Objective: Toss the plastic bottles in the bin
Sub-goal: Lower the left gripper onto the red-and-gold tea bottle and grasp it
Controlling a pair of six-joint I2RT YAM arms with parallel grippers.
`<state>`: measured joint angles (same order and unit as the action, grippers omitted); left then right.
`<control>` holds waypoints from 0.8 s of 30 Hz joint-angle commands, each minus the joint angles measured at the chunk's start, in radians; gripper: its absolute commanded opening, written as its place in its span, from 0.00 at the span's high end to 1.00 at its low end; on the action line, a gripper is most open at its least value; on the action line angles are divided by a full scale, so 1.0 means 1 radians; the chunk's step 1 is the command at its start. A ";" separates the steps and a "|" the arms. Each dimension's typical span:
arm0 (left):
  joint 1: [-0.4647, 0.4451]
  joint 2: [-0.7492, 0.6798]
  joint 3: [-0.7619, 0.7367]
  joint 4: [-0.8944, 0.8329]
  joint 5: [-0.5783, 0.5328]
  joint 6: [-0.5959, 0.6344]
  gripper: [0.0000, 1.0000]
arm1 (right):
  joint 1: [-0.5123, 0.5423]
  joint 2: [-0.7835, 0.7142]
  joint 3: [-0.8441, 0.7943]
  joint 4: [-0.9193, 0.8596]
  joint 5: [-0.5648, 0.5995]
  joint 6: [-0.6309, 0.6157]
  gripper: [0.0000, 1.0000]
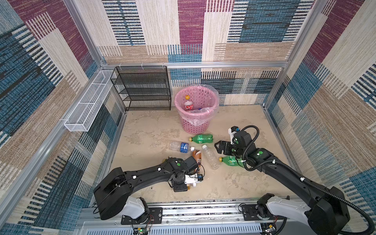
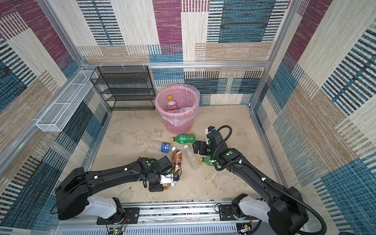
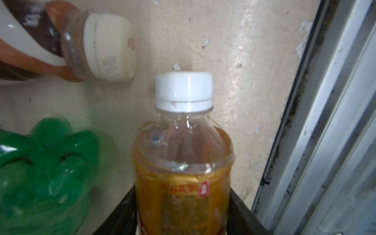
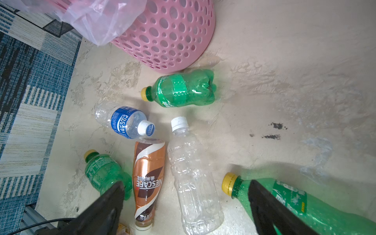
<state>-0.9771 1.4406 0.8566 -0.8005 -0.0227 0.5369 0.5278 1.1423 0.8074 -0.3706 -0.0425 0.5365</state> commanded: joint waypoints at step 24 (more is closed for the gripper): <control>-0.006 -0.038 0.006 -0.020 0.027 0.005 0.50 | -0.002 -0.003 0.004 0.022 0.001 -0.008 0.05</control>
<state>-0.9806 1.4216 0.8585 -0.8104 -0.0135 0.5362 0.5259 1.1404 0.8055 -0.3710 -0.0425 0.5362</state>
